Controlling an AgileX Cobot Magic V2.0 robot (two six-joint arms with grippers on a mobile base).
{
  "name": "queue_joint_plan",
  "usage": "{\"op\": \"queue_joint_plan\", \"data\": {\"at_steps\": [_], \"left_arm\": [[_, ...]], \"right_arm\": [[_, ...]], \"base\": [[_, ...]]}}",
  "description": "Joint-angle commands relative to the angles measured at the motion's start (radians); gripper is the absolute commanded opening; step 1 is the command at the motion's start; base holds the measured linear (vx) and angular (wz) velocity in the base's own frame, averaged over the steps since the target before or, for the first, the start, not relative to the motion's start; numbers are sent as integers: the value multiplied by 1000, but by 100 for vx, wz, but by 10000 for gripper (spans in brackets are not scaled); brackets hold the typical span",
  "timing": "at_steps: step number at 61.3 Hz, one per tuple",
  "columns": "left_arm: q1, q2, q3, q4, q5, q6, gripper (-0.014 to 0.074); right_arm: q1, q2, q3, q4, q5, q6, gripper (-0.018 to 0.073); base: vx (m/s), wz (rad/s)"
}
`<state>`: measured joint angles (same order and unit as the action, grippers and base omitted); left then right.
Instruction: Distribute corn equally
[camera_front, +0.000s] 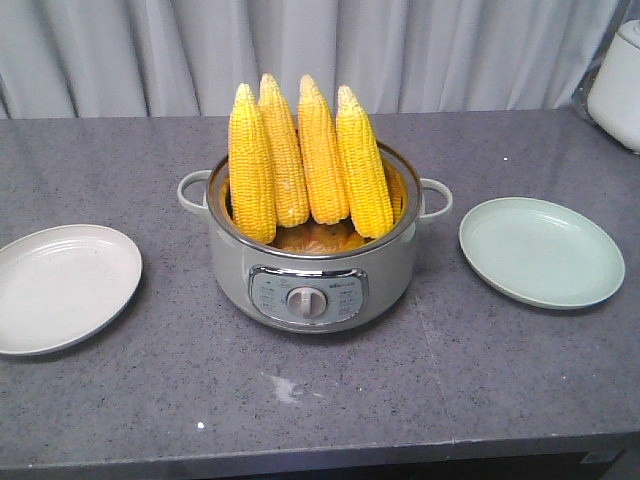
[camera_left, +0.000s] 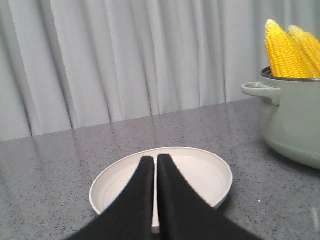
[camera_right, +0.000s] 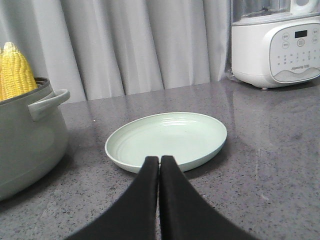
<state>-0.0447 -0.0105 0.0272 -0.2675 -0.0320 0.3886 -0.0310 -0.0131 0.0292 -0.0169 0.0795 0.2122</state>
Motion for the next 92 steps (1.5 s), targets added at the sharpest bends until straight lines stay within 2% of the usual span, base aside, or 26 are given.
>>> {"op": "queue_joint_plan", "data": {"at_steps": [1,92], "left_arm": [[1,-16,3,-2,-76,-3,-7],[1,-16,3,-2,-76,-3,-7]], "right_arm": [[-6,5,8,-7,-79,-8,-4],[-6,5,8,-7,-79,-8,-4]], "base": [[0,3],[1,4]]}}
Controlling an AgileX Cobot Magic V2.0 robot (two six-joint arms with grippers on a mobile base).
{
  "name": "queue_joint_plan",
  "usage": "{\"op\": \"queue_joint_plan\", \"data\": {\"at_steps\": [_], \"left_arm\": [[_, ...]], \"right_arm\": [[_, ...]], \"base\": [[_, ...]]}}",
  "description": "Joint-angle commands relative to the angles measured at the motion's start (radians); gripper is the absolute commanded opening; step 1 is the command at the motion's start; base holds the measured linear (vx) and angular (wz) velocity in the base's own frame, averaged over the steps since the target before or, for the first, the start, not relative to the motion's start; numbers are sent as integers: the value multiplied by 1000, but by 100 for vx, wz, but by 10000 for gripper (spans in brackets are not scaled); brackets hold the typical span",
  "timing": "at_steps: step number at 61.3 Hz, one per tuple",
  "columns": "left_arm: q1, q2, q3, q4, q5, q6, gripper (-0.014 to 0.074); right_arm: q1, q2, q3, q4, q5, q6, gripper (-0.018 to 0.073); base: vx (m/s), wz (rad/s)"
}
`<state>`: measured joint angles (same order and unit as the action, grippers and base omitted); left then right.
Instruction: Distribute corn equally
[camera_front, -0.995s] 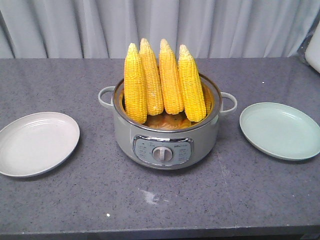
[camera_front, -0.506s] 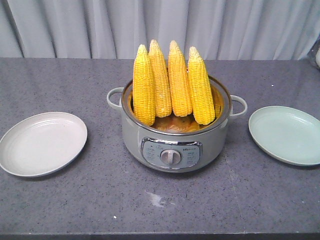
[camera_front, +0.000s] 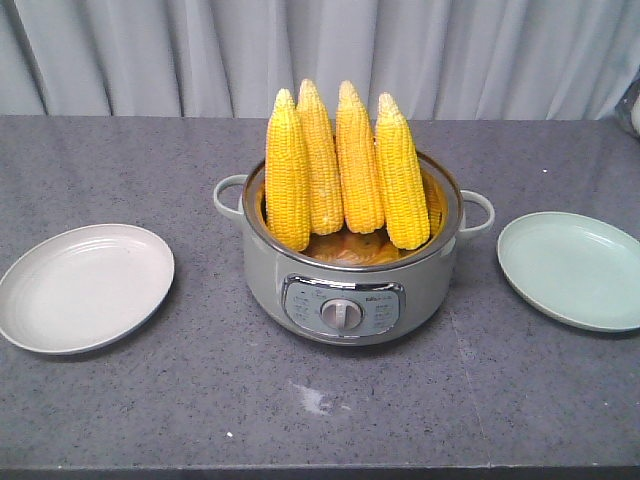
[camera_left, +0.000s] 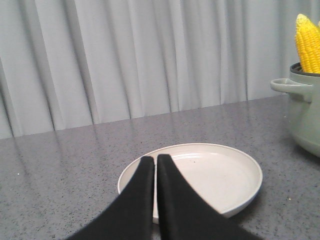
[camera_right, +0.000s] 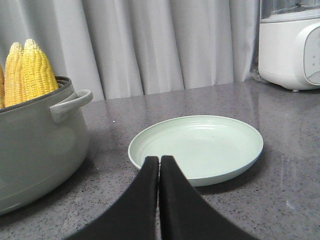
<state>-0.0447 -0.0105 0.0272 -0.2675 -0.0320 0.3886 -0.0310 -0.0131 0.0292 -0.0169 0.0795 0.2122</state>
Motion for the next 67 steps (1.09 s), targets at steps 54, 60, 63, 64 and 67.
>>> {"op": "queue_joint_plan", "data": {"at_steps": [54,60,63,64,67], "left_arm": [[1,-16,-6,-363,-116,-591,-7],[1,-16,-6,-436,-117,-714,-7],[1,-16,-6,-475,-117,-800,-7],[1,-16,-6,-485,-117,-818,-7],[1,-16,-6,-503,-115,-872,-7]], "right_arm": [[-6,5,8,831,-79,435,-4],[-6,5,8,832,-79,437,-4],[-6,5,8,836,-79,442,-4],[-6,5,8,835,-79,442,-4],[-6,5,8,828,-79,433,-4]], "base": [[0,0],[0,0],[0,0],[0,0],[0,0]]}}
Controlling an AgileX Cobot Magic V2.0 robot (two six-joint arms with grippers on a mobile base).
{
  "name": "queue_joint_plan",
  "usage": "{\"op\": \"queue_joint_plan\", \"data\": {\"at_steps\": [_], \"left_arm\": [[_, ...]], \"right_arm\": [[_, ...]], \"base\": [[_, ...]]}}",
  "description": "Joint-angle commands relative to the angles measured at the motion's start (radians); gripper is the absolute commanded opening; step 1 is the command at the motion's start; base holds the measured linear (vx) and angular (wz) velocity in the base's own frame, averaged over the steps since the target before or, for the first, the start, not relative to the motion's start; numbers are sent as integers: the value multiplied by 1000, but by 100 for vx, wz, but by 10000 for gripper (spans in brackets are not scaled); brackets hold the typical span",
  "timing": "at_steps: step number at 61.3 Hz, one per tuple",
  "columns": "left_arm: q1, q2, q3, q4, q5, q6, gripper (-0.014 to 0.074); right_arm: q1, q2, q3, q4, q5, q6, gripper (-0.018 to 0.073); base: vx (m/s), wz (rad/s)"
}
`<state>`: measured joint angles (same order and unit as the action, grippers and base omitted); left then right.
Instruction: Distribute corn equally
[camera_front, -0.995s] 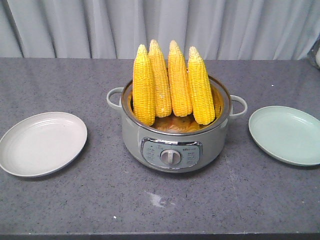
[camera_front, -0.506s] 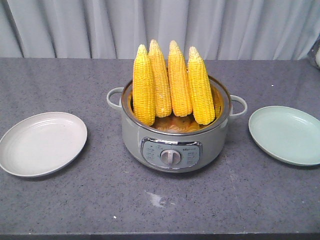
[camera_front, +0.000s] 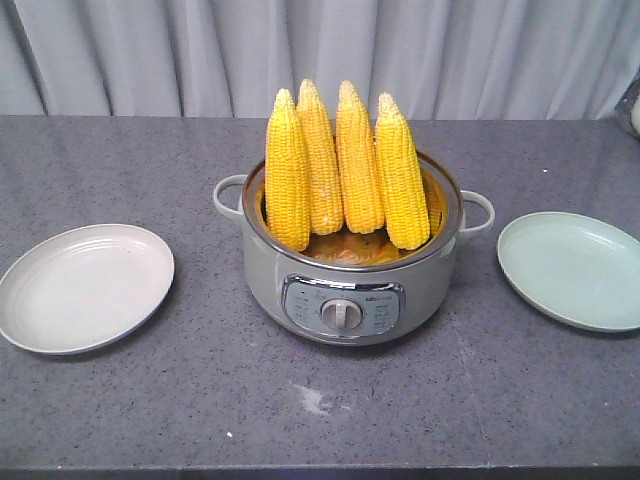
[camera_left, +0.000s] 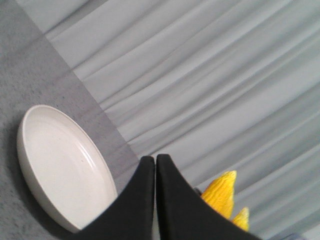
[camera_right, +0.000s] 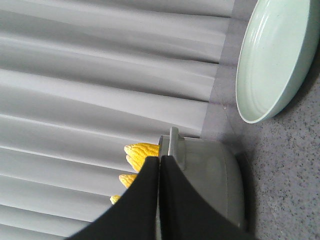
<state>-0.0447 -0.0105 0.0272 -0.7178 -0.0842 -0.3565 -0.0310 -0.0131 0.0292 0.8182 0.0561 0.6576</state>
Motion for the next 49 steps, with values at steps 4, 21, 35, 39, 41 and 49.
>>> {"op": "queue_joint_plan", "data": {"at_steps": [4,21,35,39,41,49], "left_arm": [[1,-16,-6,-60,-59,-179,-7],[0,-16,-95,-42,-72,-222,-7],[0,-1,-339,270,15,-77,-7],[0,28,-401,354,73,-56,-7],[0,48,-432,382,107,-50,-7],[0,147,-525,396,211,-3,-7]], "right_arm": [[-6,5,8,-7,-49,-16,-4],[-6,5,-96,-18,-43,-251,-4],[-6,77,-367,-59,190,-799,-4],[-6,134,-437,-55,279,-917,-4],[-6,168,-470,-54,304,-959,-4],[-6,306,-582,-57,336,-1117,-1]], "base": [[0,0],[0,0],[0,0],[0,0],[0,0],[0,0]]}}
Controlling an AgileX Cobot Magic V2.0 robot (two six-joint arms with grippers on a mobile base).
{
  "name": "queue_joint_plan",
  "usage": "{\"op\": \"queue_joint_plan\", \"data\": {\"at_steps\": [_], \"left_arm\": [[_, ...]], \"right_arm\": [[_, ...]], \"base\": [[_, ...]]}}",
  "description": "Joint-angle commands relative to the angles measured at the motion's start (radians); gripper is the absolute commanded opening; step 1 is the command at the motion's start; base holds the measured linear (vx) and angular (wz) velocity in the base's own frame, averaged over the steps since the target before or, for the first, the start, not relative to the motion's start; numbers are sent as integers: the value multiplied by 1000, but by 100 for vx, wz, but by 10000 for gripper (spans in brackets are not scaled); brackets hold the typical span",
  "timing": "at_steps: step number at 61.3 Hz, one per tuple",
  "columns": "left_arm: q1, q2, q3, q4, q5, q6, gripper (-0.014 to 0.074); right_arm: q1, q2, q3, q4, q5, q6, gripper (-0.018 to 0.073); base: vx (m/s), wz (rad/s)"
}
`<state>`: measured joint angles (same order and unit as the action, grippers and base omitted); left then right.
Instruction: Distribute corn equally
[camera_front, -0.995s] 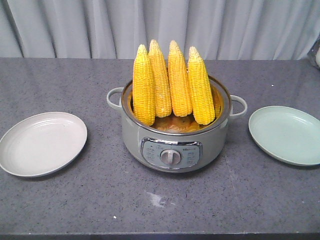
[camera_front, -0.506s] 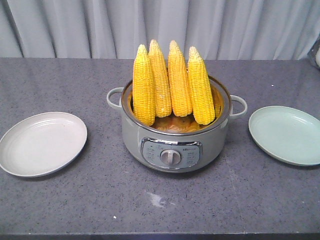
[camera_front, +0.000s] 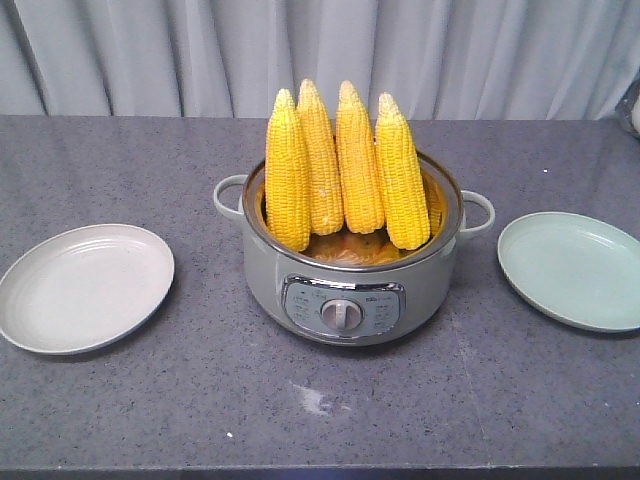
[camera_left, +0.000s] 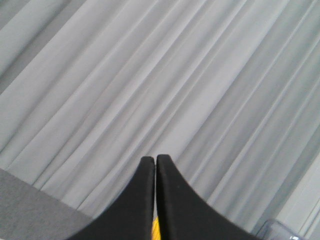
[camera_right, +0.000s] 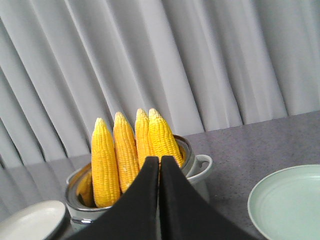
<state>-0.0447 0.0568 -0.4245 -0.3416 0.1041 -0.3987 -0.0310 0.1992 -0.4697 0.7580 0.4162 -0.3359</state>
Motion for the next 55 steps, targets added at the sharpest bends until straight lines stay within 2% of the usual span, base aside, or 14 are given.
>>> {"op": "queue_joint_plan", "data": {"at_steps": [1,12,20,28,36,44,48,55], "left_arm": [[0,95,-85,19,35,54,-7],[0,250,-195,1,118,233,0],[0,361,-270,-79,140,399,5],[0,471,-330,-247,152,614,29],[0,557,-375,-442,203,823,78],[0,609,-382,-630,230,987,139],[0,625,-382,-704,237,1050,168],[0,628,-382,-769,228,1129,197]], "right_arm": [[-6,106,-92,3,-24,-140,-1],[-6,296,-233,5,6,-327,12],[-6,438,-344,7,47,-434,69],[-6,589,-454,23,77,-514,195],[-6,751,-577,48,150,-567,400],[-6,901,-714,74,209,-585,587],[-4,972,-792,81,238,-584,632],[47,1103,-931,67,239,-584,640]], "base": [[0,0],[0,0],[0,0],[0,0],[0,0],[0,0],[0,0],[0,0]]}}
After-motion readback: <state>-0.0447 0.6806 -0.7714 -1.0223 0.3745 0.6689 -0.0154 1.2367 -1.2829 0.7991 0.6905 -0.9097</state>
